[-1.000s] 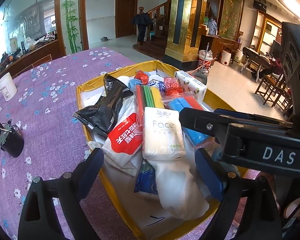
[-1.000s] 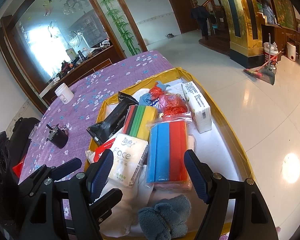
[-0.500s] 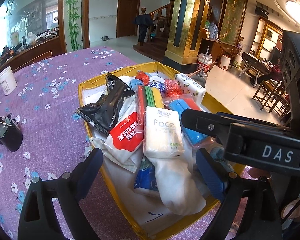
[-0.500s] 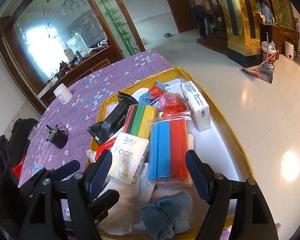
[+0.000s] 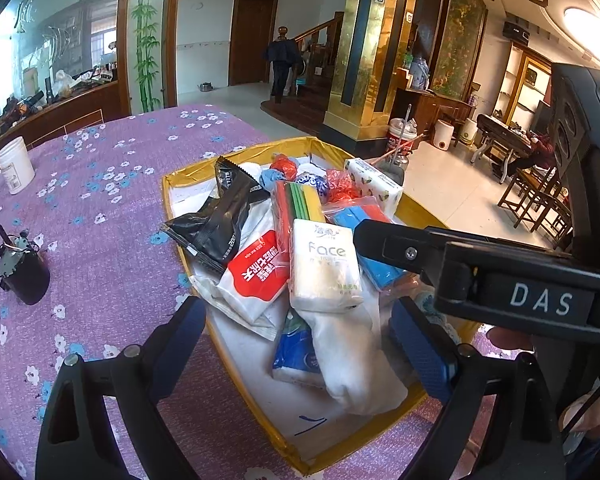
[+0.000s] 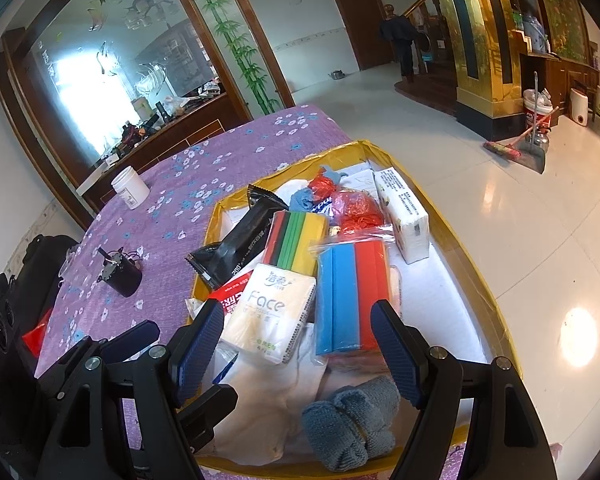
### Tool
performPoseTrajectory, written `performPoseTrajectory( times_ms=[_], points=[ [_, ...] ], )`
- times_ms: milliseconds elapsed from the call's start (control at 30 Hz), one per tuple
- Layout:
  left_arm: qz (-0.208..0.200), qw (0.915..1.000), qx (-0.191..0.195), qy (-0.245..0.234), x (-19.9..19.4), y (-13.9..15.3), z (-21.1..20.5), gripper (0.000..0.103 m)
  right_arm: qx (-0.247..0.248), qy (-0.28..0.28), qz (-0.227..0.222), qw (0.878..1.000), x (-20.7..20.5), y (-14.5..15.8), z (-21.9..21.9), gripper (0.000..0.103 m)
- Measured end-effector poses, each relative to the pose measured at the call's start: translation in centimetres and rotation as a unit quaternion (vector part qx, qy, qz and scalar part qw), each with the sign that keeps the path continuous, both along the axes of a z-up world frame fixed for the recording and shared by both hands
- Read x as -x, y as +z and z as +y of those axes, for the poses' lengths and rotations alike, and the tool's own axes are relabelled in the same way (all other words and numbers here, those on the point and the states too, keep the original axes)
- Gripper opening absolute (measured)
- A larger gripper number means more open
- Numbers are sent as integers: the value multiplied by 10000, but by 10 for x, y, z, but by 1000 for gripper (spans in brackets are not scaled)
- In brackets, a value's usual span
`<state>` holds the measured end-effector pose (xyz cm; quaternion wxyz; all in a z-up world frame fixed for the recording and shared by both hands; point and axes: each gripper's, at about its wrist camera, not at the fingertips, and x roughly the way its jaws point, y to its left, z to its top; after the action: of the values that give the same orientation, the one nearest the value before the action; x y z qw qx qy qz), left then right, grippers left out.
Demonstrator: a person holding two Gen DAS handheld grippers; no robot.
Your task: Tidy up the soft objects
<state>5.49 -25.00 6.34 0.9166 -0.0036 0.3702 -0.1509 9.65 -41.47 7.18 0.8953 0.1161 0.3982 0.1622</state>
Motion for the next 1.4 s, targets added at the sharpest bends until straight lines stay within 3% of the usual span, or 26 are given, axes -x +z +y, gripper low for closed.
performPoseTrajectory(
  times_ms=[500, 767, 900, 1200, 1400],
  points=[
    [-28, 10000, 43, -51, 11, 0, 13, 94, 11, -168, -49, 9998, 3, 6, 2, 80],
    [-427, 9990, 90, -4, 25, 11, 25, 98, 33, -182, -48, 9998, 3, 6, 6, 80],
    [-676, 9976, 66, 116, 33, 17, 34, 102, 25, -152, -29, 9999, 3, 4, 9, 80],
    [-627, 9970, -51, 449, 36, 11, 57, 102, 7, -109, -36, 9999, 8, -7, 16, 80],
    [-715, 9934, -312, 840, 39, 9, 68, 102, 60, -338, -410, 9986, 27, -6, 10, 80]
  ],
)
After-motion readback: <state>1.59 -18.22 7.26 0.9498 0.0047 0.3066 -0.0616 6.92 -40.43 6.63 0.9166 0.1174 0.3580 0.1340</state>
